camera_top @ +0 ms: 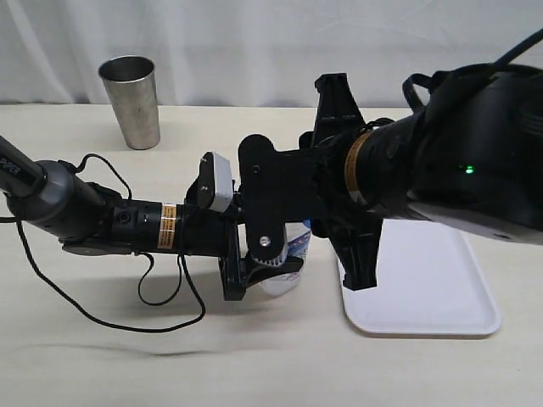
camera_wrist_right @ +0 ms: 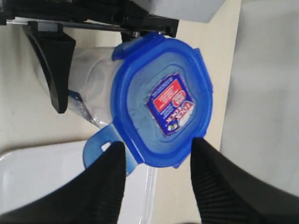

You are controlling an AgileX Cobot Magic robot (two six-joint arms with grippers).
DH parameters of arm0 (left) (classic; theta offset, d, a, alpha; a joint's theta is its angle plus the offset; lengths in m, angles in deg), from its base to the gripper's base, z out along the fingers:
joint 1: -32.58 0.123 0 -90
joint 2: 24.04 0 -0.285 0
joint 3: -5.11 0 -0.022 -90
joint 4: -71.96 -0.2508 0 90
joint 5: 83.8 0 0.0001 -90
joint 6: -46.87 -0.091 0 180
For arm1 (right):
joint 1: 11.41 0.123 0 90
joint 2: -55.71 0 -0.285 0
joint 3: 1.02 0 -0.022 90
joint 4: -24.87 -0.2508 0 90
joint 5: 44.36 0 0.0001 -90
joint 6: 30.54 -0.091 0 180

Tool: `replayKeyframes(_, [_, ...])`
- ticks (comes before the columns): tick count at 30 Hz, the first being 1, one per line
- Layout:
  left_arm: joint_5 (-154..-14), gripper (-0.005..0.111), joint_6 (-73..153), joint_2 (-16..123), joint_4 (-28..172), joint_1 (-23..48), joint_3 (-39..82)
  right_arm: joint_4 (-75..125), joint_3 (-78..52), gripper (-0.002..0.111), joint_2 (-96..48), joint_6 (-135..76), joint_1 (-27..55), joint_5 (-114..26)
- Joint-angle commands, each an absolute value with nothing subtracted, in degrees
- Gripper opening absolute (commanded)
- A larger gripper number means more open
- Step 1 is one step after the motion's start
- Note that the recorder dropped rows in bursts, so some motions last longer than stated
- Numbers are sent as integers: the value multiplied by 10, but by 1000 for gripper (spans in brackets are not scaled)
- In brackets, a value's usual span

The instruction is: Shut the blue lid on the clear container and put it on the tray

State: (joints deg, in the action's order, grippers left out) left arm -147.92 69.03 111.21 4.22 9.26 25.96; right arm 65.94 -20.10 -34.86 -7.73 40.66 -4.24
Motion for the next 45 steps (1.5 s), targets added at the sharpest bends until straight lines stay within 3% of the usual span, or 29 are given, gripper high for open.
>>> replayKeyframes(1, [-1502,0,692,1106,39,95,260,675,-203,42,-371,-82,404,-26])
replayKeyframes(16, [-1507,0,692,1106,38,95,260,623,-203,42,-386,-85,366,-70])
replayKeyframes(23, [-1505,0,692,1106,35,95,260,495,-203,42,-386,50,366,-89])
replayKeyframes(34, [-1506,0,692,1106,30,95,260,524,-203,38,-385,33,366,-58])
replayKeyframes(39, [-1506,0,692,1106,30,95,260,437,-203,47,-375,90,366,-70])
replayKeyframes(45, [-1506,0,692,1106,30,95,260,437,-203,48,-313,84,366,-77])
